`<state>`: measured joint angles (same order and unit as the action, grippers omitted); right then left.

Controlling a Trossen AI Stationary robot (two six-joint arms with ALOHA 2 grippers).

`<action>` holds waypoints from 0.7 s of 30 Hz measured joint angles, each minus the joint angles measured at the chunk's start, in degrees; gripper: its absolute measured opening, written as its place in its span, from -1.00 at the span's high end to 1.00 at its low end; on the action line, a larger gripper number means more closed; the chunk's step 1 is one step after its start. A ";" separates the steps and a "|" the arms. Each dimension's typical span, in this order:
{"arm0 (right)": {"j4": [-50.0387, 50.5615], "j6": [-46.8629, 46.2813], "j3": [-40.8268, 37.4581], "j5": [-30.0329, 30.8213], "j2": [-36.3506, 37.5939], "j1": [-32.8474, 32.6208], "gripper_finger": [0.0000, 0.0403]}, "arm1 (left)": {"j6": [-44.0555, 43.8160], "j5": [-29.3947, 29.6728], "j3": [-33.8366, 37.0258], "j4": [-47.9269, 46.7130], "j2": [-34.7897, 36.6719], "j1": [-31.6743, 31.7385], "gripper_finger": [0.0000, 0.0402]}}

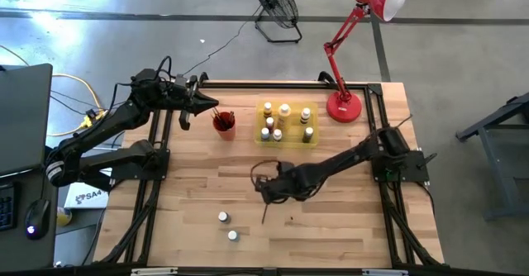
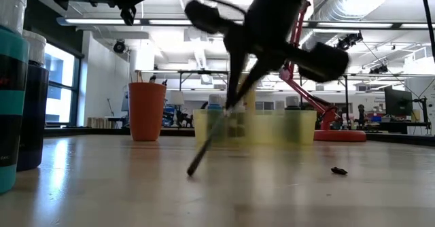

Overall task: Pick & Place Paint Supplies
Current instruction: Put the silver paintbrush into the orange cup

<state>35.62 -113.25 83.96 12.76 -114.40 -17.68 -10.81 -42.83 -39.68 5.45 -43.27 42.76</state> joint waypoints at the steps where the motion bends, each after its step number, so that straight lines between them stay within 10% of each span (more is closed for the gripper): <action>1: 0.05 1.05 0.00 0.86 0.90 0.28 0.99 | 0.00 0.00 0.00 0.00 0.02 0.02 0.92; 21: -2.82 22.70 0.17 12.43 13.32 2.73 0.98 | -0.64 -4.19 0.02 -16.06 -0.17 -0.02 0.90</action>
<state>32.80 -90.55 84.14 25.19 -101.07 -14.95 -11.44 -47.02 -39.66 -10.60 -43.43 42.74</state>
